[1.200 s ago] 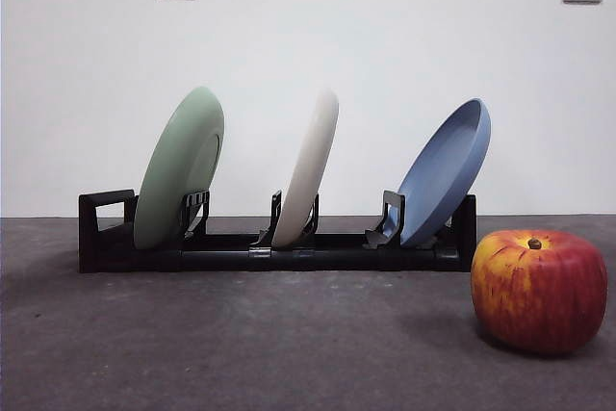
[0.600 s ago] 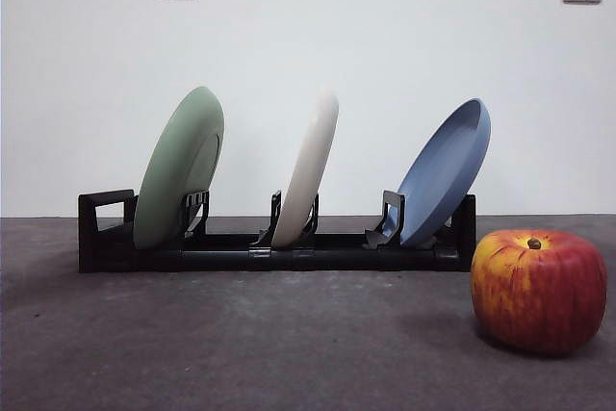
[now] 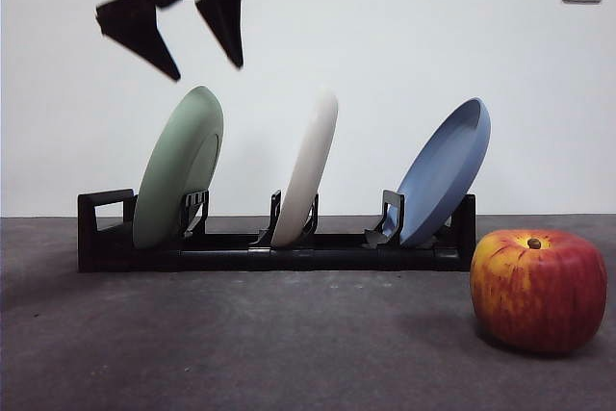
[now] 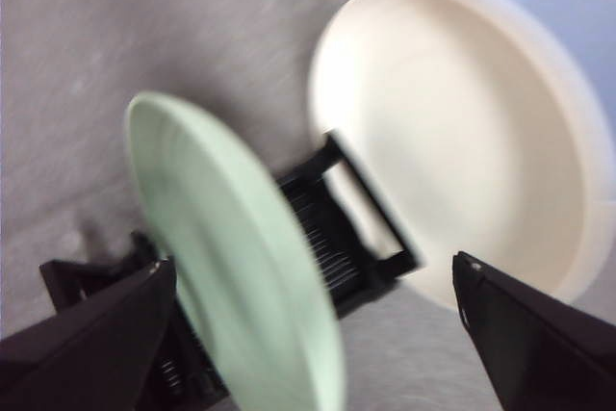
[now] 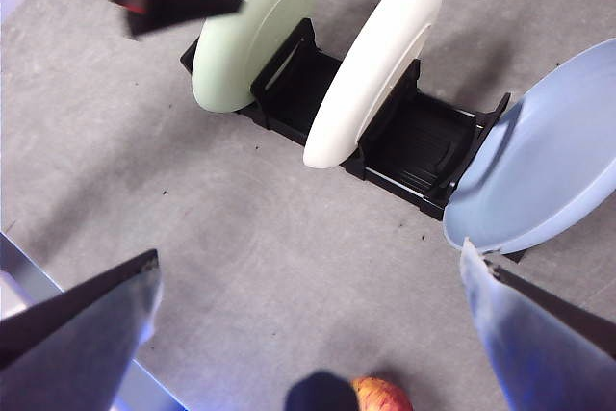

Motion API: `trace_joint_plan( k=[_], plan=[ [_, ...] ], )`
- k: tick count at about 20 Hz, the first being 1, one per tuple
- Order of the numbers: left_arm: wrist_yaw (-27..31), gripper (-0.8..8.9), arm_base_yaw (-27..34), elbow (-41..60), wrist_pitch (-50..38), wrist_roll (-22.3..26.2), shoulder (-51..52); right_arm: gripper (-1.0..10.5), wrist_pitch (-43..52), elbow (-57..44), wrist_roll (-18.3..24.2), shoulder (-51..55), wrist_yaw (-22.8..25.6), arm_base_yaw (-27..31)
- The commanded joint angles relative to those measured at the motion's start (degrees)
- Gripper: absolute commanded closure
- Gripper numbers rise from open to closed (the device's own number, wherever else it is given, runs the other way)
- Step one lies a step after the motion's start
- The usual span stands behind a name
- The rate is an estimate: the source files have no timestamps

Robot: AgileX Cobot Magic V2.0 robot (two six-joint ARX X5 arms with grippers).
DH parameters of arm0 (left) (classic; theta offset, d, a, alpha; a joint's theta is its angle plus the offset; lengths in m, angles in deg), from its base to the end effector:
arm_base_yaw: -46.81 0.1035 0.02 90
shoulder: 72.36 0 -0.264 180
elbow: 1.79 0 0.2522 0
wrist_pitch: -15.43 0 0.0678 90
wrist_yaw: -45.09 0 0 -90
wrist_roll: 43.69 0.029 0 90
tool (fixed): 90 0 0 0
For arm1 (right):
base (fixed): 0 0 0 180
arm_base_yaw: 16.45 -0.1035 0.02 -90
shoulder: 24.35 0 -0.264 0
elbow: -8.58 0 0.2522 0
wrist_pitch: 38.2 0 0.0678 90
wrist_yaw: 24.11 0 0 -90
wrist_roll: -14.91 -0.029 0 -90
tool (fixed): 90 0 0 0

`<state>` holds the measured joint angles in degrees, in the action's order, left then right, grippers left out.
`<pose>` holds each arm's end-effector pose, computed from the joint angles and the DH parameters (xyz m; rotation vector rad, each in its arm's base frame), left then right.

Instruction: Take the green plate from the plate rack,put the plate on the table,take the apple from the table,put the apple in the plate

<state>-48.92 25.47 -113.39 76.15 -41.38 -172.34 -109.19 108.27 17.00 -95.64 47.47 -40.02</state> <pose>0.3496 -0.1388 0.3412 0.1674 0.8457 -0.4322 0.2047 0.0993 0.4090 -0.0673 0.7461 0.7120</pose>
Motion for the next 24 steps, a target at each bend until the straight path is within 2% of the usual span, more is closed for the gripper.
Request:
trace_joint_plan(
  k=[1,8,11,16,17,20,24],
  plan=[
    [1.1,3.33,0.1,0.0,-1.0,-0.3,-2.6,3.5,0.3,0.3,-0.6,-0.1,0.0,-0.1],
    [1.0,3.70,0.8,0.0,-2.9,-0.5,-4.0,3.5,0.3,0.3,-0.6,-0.1,0.0,-0.1],
    [1.0,5.76,1.5,0.0,-1.6,-0.5,-4.0,3.5,0.3,0.4,-0.6,-0.1,0.0,-0.1],
    [0.0,7.99,2.5,0.0,-0.2,-0.5,-4.0,3.5,0.3,0.4,-0.6,-0.1,0.0,-0.1],
    [-1.4,8.26,2.6,0.0,-0.2,-0.5,-4.0,3.5,0.5,0.4,-0.6,-0.1,0.0,-0.1],
    [-8.9,8.26,2.7,-0.2,-0.3,-0.5,-4.0,3.5,0.8,0.5,-0.6,-0.1,0.0,-0.1],
    [-15.7,8.26,2.4,-4.5,1.3,-0.5,-3.1,3.5,1.0,0.5,-0.6,-0.1,0.0,-0.1]
  ],
)
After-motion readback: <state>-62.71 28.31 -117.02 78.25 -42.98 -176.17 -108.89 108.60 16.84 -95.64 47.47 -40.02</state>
